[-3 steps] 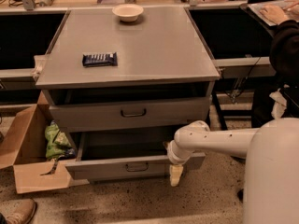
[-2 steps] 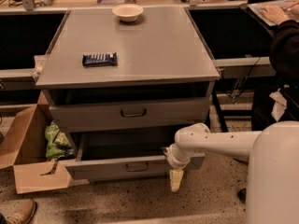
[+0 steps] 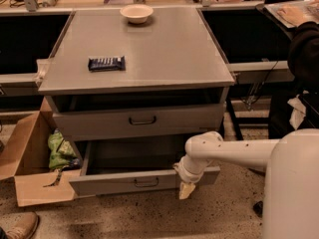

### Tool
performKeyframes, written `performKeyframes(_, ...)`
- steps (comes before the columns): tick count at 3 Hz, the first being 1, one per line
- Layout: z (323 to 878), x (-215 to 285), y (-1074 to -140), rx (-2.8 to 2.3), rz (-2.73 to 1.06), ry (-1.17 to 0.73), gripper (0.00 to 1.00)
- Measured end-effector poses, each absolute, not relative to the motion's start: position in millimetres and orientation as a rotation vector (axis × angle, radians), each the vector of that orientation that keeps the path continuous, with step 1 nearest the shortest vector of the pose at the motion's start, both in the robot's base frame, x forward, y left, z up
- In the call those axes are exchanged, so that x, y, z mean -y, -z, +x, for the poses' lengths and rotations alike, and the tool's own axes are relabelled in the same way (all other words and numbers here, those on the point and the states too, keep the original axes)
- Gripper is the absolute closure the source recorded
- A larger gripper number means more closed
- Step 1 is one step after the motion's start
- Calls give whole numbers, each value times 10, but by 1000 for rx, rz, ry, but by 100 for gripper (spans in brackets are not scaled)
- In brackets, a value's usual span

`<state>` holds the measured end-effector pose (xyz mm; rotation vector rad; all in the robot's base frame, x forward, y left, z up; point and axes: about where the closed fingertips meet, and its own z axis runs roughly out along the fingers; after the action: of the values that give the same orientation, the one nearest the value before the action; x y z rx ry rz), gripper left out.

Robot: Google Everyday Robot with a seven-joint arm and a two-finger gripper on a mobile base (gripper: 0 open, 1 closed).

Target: Open middle drawer

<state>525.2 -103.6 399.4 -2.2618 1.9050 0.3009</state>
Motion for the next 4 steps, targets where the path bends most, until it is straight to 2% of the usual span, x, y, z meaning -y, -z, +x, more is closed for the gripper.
performKeyframes(2, 5261, 1040, -4064, -1901, -2258, -289, 86)
performKeyframes(3, 5159, 1031, -4113, -1888, -2263, -284, 99)
performKeyframes(4, 5159, 1031, -4113, -1888, -2263, -284, 75)
